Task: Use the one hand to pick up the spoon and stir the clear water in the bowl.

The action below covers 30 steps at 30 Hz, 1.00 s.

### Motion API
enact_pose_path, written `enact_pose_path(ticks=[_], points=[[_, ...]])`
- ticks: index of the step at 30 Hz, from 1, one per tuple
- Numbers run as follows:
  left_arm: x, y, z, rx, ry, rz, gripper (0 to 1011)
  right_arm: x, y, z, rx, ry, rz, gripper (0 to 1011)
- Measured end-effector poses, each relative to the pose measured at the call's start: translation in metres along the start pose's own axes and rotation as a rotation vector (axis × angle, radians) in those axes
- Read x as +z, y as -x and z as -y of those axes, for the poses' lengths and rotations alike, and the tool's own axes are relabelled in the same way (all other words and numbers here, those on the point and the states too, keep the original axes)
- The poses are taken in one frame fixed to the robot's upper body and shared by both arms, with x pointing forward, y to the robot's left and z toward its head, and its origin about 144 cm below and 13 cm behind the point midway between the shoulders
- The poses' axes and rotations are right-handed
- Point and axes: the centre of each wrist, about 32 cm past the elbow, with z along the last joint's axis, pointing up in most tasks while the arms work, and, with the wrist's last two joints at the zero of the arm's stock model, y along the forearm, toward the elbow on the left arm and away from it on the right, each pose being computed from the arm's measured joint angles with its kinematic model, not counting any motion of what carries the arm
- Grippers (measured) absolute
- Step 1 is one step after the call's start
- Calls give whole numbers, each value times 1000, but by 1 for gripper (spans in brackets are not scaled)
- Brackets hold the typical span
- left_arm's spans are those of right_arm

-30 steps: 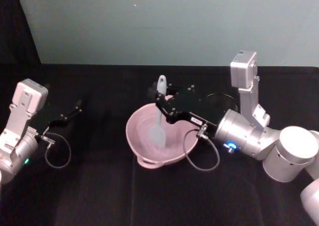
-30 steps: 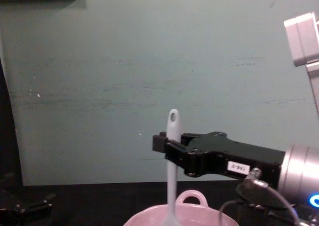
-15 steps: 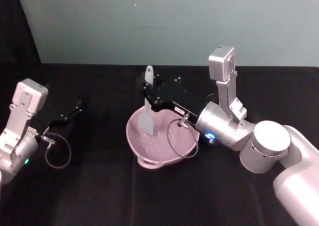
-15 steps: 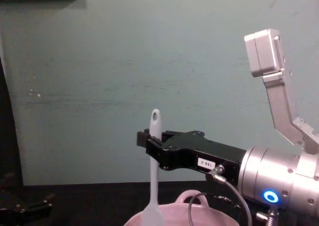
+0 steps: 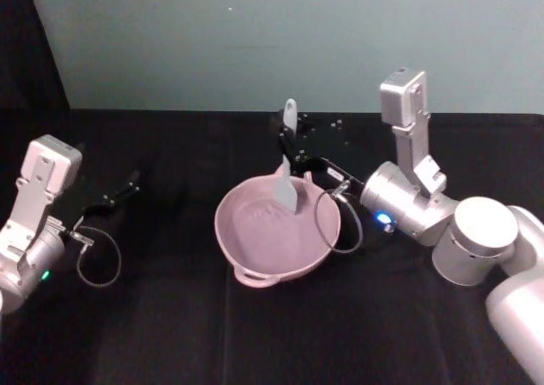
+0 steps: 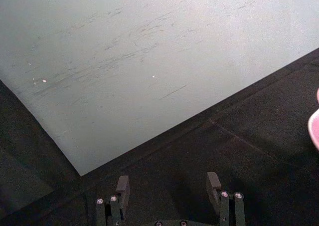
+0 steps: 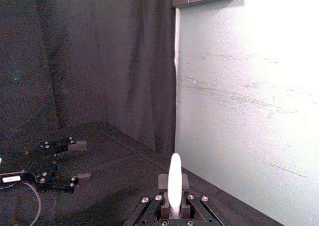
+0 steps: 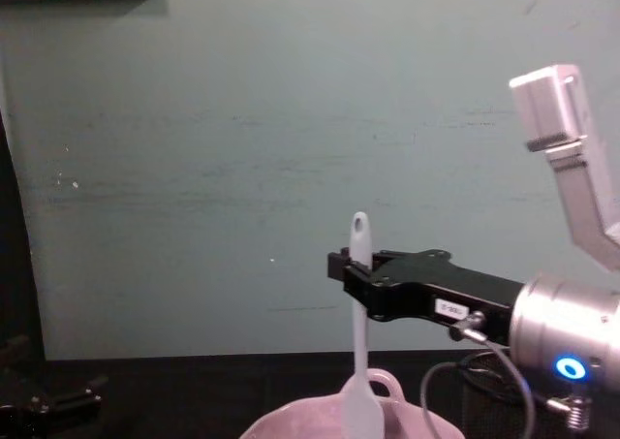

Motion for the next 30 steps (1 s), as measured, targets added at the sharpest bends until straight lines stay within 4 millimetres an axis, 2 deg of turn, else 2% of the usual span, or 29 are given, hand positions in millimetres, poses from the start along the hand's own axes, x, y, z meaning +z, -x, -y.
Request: enact_pose_path(ticks=[9,16,22,30], points=[[0,0,0,0,0,0,1011,11,1,27,24,19,-18,116],[0,0,0,0,0,0,1011,14,15,41,92,23,-71,117],[0,0,0,0,0,0,1011,10,28,35,130,19,-99,117],[0,0,0,0,0,0,1011,5,37,7,122,-12,-91,116]])
